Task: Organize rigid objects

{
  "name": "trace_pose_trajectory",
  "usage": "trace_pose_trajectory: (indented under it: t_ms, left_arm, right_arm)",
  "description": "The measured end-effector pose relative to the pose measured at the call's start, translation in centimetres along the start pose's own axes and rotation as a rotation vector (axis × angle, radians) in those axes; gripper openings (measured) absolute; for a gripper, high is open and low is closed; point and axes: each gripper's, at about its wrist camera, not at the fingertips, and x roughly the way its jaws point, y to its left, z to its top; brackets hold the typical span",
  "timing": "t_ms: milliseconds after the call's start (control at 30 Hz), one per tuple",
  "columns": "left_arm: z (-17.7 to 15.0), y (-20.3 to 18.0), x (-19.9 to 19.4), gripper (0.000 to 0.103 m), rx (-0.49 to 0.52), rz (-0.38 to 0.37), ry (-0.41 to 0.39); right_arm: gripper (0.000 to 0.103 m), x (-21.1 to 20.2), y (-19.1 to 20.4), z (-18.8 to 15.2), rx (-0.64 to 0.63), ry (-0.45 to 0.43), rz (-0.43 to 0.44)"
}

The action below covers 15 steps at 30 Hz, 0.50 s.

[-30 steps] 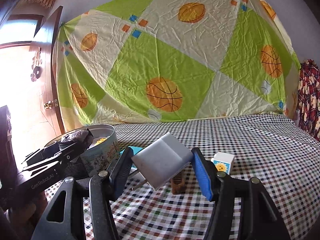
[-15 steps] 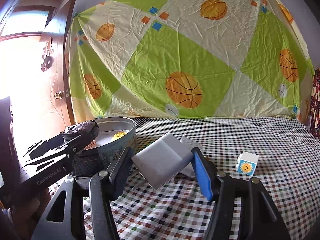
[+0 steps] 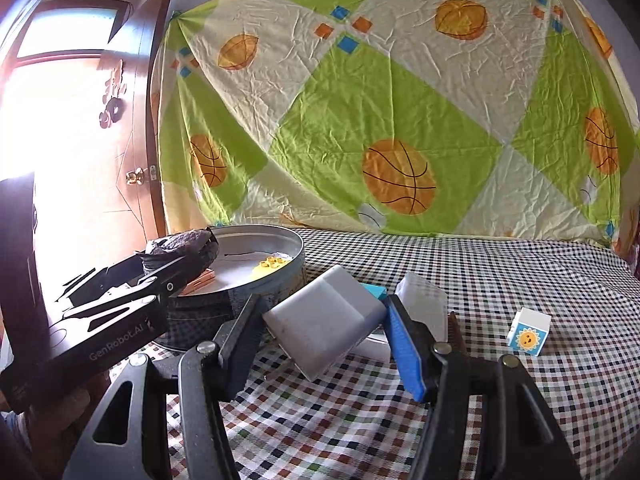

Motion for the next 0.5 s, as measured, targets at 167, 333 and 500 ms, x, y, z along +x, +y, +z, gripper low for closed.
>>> trace_pose_trajectory:
  t_ms: [167, 333, 500]
  left_arm:
    - [0.0, 0.3, -0.1, 0.063, -0.001, -0.002, -0.001]
    - [0.0, 0.7, -0.2, 0.063, -0.007, 0.007, -0.010]
    - [0.1, 1.5, -0.2, 0.063, -0.023, 0.017, -0.013]
  right_arm:
    - [0.062, 0.3, 0.6, 0.0, 0.000, 0.003, 0.009]
    - [0.062, 0.5, 1.1, 0.1, 0.001, 0.005, 0.012]
    - [0.062, 1.0, 1.7, 0.2, 0.004, 0.012, 0.027]
